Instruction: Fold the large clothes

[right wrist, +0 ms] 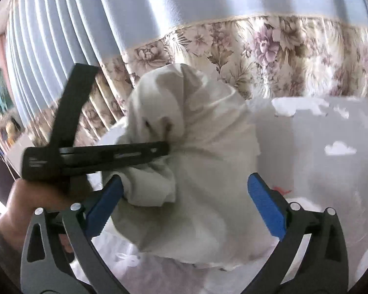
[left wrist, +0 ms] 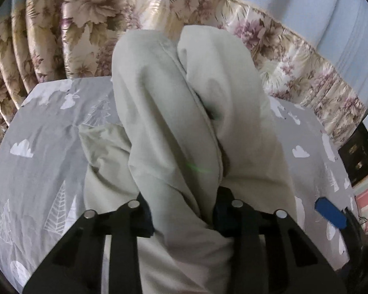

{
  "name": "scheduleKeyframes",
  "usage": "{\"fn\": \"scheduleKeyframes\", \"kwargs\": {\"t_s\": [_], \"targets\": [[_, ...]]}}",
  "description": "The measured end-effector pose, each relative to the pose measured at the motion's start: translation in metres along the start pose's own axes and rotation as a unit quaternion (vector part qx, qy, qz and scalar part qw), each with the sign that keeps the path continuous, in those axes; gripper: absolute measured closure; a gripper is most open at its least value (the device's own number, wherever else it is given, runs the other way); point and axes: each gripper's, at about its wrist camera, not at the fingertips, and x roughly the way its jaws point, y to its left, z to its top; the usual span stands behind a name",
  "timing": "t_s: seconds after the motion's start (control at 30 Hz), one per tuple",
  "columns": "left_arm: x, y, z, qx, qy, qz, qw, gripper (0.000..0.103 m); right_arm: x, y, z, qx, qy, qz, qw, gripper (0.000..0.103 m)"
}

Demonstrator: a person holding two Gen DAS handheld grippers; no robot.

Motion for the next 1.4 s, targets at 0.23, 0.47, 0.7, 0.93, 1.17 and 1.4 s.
{"fn": "scheduleKeyframes", "kwargs": {"t_s": [0.23, 0.47, 0.7, 0.93, 1.17, 1.4], "targets": [[-0.024, 0.042, -0.006, -0.026, -0.003, -0.018, 0.9995, 0.07, -0.021, -0.037, 0.027, 0.019, -0.03, -0.051, 0.998, 0.003], [-0.023, 0.062, 0.0, 0.007, 0.031, -0.04, 0.9987, 0.058, 0.055, -0.014, 0.038, -0.036, 0.043, -0.093, 0.994, 0.003], [-0.048, 0.09, -0.007, -0.009, -0.005, -0.025, 0.9996, 0.03, 0.087, -0.015, 0.014, -0.043, 0.068, -0.12, 0.989, 0.003], [-0.065, 0.102, -0.027, -0.042, -0.018, -0.037, 0.9983, 0.024, 0.069, -0.014, 0.021, -0.034, 0.06, -0.084, 0.994, 0.003], [-0.058, 0.094, -0.034, -0.051, -0.01, -0.034, 0.9981, 0.02, 0.082, 0.007, 0.028, -0.068, 0.08, -0.086, 0.991, 0.003], [-0.086, 0.073, -0.03, -0.015, -0.071, 0.062, 0.9954, 0.021, 0.083, 0.002, 0.027, -0.054, 0.074, -0.091, 0.992, 0.003]]}}
